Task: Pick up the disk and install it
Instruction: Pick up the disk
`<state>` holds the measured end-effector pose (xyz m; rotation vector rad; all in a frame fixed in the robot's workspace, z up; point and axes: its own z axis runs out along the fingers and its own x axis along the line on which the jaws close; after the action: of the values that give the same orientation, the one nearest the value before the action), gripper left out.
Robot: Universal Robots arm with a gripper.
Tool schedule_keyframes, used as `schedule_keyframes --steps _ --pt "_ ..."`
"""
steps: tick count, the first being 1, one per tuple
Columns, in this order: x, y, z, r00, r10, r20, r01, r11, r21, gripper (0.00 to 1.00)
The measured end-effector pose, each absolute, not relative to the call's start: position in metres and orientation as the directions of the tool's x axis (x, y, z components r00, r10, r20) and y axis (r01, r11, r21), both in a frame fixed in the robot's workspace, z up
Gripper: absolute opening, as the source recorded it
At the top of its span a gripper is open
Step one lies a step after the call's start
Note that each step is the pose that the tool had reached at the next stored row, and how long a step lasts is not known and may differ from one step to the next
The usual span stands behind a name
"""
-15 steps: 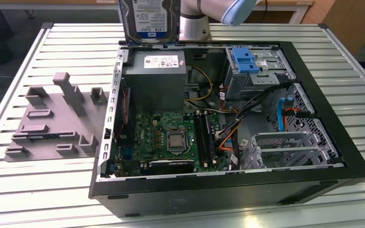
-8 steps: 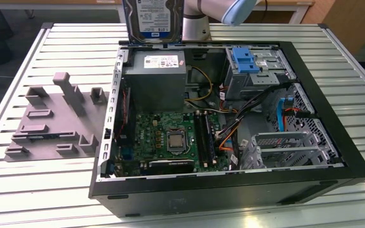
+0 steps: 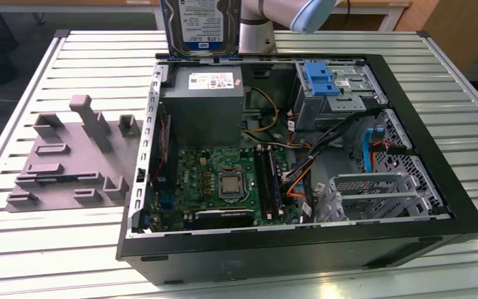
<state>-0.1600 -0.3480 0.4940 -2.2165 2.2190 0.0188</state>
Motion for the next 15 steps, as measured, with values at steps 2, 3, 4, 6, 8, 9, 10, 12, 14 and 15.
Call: schedule_keyframes --steps 2,3,4,6,8,9,10,12,14,15 --pt "-0.16 -0.348 0.494 -0.001 -1.0 -0.012 -1.0 0.001 0.005 0.36" --pt "-0.16 -0.348 0.494 -0.001 -1.0 -0.012 -1.0 0.001 0.005 0.36" --pt "-0.16 -0.349 0.494 -0.001 -1.0 -0.012 -1.0 0.001 0.005 0.36" --pt "-0.16 -0.35 0.494 -0.001 -1.0 -0.012 -1.0 0.001 0.005 0.36" --pt "-0.16 -0.353 0.494 -0.001 -1.0 -0.012 -1.0 0.001 0.005 0.36" --pt "-0.16 -0.354 0.494 -0.001 -1.0 -0.012 -1.0 0.001 0.005 0.36" --pt "-0.16 -0.356 0.494 -0.001 -1.0 -0.012 -1.0 0.001 0.005 0.36" --pt "-0.16 -0.359 0.494 -0.001 -1.0 -0.012 -1.0 0.001 0.005 0.36" --pt "-0.16 -0.36 0.494 -0.001 -1.0 -0.012 -1.0 0.001 0.005 0.36" --pt "-0.16 -0.36 0.494 -0.001 -1.0 -0.012 -1.0 0.001 0.005 0.36"
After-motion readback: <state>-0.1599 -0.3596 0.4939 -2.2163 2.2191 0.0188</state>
